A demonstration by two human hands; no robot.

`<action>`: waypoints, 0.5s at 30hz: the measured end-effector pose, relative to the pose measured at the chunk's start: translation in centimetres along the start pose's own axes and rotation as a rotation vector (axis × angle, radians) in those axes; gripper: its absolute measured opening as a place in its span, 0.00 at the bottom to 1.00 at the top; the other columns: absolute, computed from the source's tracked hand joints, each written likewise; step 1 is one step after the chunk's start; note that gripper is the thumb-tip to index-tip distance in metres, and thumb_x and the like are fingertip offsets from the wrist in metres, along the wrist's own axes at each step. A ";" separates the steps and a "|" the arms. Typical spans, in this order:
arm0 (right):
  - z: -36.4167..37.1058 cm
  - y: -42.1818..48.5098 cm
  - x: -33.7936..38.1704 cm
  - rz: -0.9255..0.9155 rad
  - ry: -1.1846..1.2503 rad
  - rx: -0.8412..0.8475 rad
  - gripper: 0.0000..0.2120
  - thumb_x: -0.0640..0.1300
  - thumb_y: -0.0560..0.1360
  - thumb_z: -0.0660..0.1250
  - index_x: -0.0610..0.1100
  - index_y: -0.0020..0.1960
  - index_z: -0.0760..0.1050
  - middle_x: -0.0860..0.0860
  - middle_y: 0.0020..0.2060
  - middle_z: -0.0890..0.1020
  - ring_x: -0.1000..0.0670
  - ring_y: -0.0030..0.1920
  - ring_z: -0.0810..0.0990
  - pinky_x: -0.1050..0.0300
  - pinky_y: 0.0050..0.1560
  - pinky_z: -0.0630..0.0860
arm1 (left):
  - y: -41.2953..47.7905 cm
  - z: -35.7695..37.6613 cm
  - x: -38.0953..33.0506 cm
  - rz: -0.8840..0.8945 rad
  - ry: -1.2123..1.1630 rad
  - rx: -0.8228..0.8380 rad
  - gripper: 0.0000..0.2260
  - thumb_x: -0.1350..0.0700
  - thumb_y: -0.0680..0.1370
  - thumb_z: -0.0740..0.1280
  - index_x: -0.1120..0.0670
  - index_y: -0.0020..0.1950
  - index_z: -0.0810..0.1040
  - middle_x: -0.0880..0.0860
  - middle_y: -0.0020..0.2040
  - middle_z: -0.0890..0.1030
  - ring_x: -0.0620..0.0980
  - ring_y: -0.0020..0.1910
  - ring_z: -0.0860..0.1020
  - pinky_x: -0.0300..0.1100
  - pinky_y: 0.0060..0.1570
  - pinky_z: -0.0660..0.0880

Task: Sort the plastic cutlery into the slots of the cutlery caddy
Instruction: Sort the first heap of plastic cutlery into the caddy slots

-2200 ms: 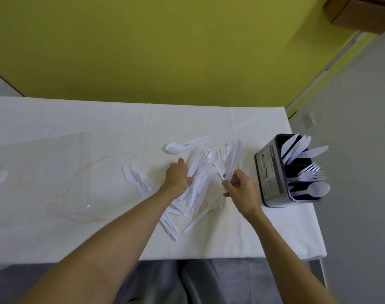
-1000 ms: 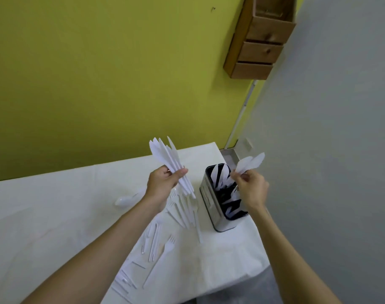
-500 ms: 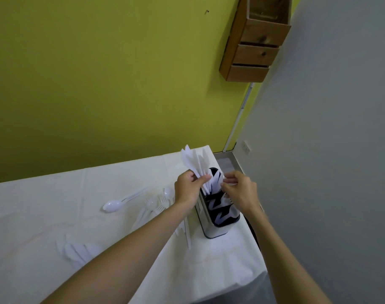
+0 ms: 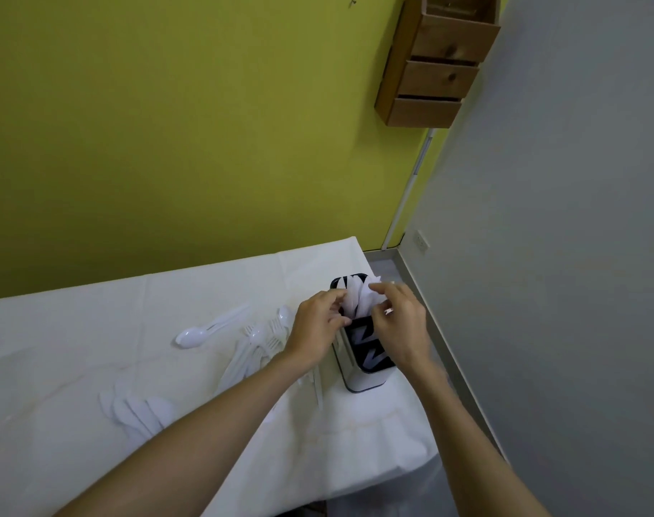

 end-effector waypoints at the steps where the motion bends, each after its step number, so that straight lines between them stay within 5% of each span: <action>1: 0.0 -0.3 0.6 -0.058 0.006 -0.066 0.15 0.30 0.73 0.64 0.40 0.57 0.80 0.46 0.51 0.81 0.52 0.40 0.77 0.59 0.43 0.78 | -0.4 -0.7 0.4 0.025 0.010 -0.015 0.17 0.67 0.73 0.70 0.56 0.61 0.78 0.53 0.55 0.80 0.46 0.53 0.78 0.34 0.53 0.77; 4: 0.7 -1.6 3.0 -0.243 0.032 -0.191 0.10 0.30 0.74 0.67 0.38 0.52 0.80 0.46 0.44 0.81 0.51 0.39 0.77 0.60 0.38 0.76 | -2.0 -3.8 2.4 0.004 0.034 -0.094 0.13 0.65 0.75 0.69 0.56 0.59 0.79 0.51 0.54 0.80 0.45 0.50 0.78 0.26 0.48 0.75; 6: 3.1 -3.2 4.3 -0.309 0.057 -0.111 0.06 0.32 0.74 0.68 0.38 0.51 0.80 0.47 0.41 0.81 0.52 0.38 0.77 0.64 0.38 0.74 | -3.9 -6.1 5.5 -0.129 0.066 -0.125 0.10 0.61 0.76 0.70 0.56 0.56 0.80 0.51 0.51 0.82 0.45 0.48 0.79 0.27 0.47 0.73; 12: 13.1 -9.3 1.9 0.104 -0.008 0.409 0.03 0.39 0.76 0.67 0.40 0.46 0.78 0.48 0.39 0.82 0.49 0.40 0.79 0.55 0.41 0.77 | -12.1 -8.6 14.0 -0.468 0.324 0.167 0.12 0.47 0.71 0.74 0.54 0.44 0.77 0.49 0.38 0.79 0.47 0.38 0.78 0.35 0.36 0.71; 15: 15.3 -11.0 0.4 0.301 -0.085 0.508 0.13 0.49 0.76 0.68 0.40 0.40 0.77 0.48 0.34 0.80 0.47 0.37 0.78 0.57 0.36 0.73 | -14.9 -7.5 15.4 -0.488 0.457 0.341 0.16 0.42 0.68 0.75 0.54 0.41 0.77 0.51 0.39 0.81 0.48 0.39 0.79 0.40 0.39 0.73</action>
Point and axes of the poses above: each hand's wrist, its own y-axis towards the middle knuckle, its own z-axis out of the palm, x = y × z, the point moved 5 cm from there along y, towards the middle knuckle
